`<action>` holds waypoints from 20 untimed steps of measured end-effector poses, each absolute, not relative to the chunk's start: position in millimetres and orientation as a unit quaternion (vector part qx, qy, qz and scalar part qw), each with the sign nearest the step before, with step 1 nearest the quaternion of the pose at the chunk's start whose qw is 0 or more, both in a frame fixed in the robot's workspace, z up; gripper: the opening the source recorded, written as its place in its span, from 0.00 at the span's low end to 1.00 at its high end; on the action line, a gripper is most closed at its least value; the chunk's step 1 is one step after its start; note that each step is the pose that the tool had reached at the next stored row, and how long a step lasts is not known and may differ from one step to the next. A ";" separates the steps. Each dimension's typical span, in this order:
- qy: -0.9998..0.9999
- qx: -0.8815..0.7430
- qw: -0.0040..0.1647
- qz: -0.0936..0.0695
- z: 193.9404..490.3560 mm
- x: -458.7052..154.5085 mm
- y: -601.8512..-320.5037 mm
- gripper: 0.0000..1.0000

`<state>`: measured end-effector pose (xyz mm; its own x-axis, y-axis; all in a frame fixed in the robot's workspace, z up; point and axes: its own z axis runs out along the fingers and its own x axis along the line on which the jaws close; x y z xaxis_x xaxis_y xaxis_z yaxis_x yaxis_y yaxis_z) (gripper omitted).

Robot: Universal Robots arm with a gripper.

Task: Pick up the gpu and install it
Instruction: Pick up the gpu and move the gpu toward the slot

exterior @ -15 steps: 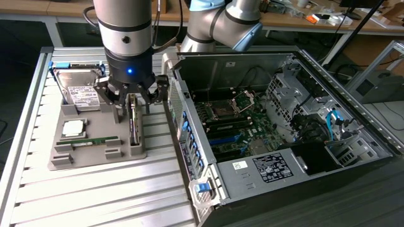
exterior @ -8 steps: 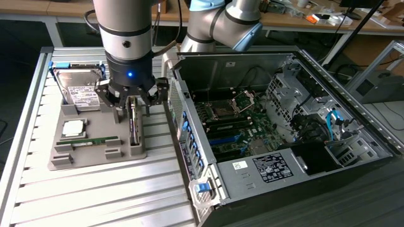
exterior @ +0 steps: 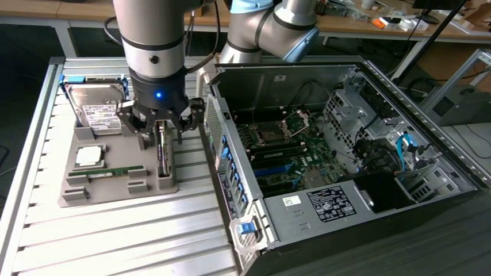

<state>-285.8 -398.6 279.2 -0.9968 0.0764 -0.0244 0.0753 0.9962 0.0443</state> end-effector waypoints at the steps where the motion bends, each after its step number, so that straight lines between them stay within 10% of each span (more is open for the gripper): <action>1: 0.999 0.038 0.013 0.022 278.5 -285.8 -397.8 0.54; 20: 0.999 0.038 0.013 0.021 255.8 -292.6 -364.5 0.54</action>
